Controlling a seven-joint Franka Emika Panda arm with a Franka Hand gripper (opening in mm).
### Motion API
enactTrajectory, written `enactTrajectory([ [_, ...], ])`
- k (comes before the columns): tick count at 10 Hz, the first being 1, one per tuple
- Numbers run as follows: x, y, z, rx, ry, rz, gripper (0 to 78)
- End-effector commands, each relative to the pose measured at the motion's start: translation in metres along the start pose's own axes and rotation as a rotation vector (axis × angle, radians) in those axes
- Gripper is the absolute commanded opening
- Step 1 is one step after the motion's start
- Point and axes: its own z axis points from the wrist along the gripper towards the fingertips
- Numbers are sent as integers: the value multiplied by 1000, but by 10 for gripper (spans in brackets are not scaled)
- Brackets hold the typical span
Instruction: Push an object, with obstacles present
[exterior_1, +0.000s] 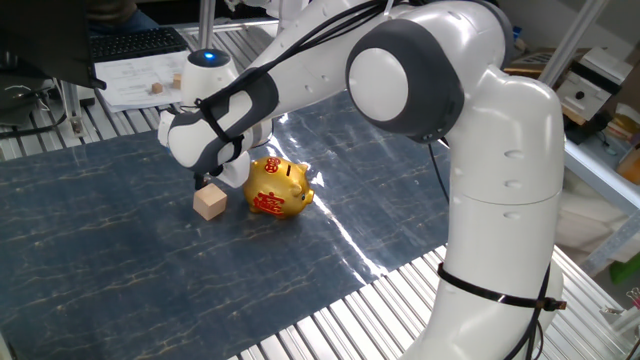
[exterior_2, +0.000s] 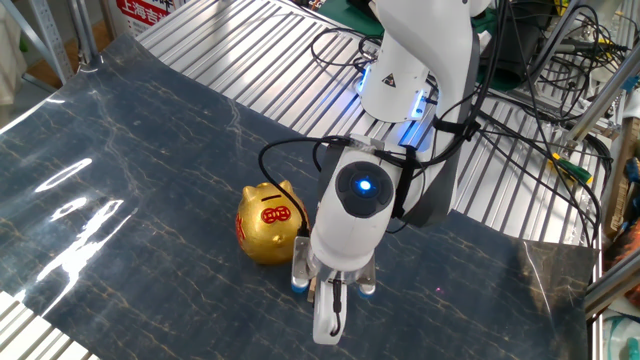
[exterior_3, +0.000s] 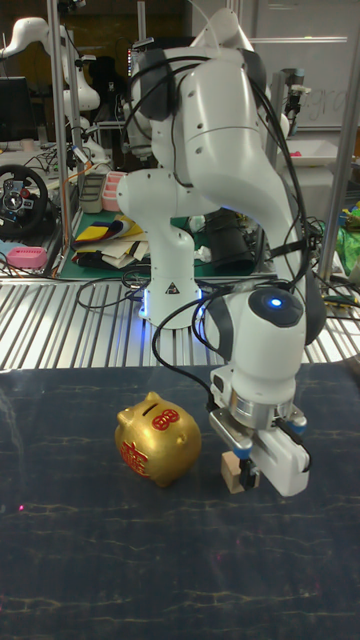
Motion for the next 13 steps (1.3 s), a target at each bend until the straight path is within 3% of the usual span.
enactTrajectory([
  [1,4,-7,4,6,-1,-15,0],
  [5,15,-21,9,15,-17,-16,0],
  [10,24,-41,4,30,-10,-34,0],
  [13,25,-51,-11,22,7,-128,0],
])
